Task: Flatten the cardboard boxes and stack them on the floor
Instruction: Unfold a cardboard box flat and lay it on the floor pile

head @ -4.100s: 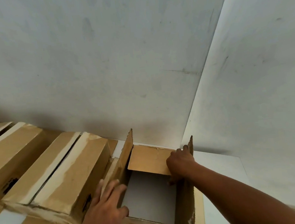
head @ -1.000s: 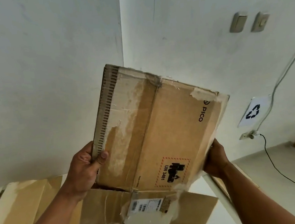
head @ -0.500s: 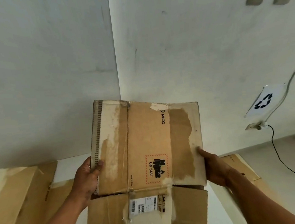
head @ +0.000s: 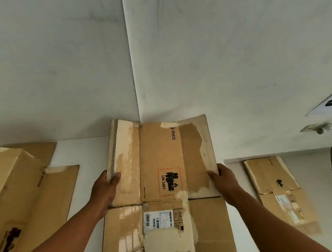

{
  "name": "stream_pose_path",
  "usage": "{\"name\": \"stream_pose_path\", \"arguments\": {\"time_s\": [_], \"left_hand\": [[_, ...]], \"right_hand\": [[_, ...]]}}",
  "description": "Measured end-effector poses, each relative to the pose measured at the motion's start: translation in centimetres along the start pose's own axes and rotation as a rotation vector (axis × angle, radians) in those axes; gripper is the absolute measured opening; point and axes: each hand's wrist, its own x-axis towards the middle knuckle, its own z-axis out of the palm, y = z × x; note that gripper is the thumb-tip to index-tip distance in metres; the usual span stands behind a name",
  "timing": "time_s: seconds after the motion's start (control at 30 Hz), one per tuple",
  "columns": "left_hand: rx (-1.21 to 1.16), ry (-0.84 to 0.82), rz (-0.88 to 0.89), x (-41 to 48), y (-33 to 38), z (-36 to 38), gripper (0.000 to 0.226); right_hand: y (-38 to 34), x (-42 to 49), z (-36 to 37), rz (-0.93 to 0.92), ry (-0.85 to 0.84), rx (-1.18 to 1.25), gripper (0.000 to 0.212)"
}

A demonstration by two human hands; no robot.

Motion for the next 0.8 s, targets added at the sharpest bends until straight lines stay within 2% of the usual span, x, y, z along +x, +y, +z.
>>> {"name": "stream_pose_path", "arguments": {"time_s": [0.1,0.17,0.2,0.3,0.37,0.47,0.57,0.8], "left_hand": [[0.057,-0.052,-0.102,0.6,-1.8,1.0,0.052],[0.121,-0.107,-0.117,0.5,-3.0,1.4,0.078],[0.203,-0.116,-0.087,0.2,-3.5,1.7,0.093],[0.517,-0.060,0.029,-1.2,-4.5,2.8,0.135],[0.760,-0.091,0.117,-2.5,-4.9,4.1,0.136],[0.929,-0.219,0.108,-3.7,-5.6,6.6,0.123],[0.963,-0.210,0.052,-4.3,-6.4,8.0,0.120],[1.016,-0.046,0.148,-4.2,-8.2,9.1,0.117]], "right_hand": [[1.4,1.6,1.6,-0.011,0.008,-0.142,0.011],[2.5,2.6,2.2,-0.019,0.026,-0.214,0.020],[3.0,2.9,2.3,-0.029,0.046,-0.242,0.029],[4.1,3.2,3.0,-0.118,0.043,-0.387,0.075],[4.8,2.6,3.8,-0.227,-0.020,-0.656,0.091],[6.3,1.6,5.1,-0.334,-0.134,-0.997,0.096],[7.1,1.2,5.4,-0.347,-0.141,-1.066,0.092],[8.8,1.9,6.2,-0.411,-0.017,-1.101,0.081]]}}
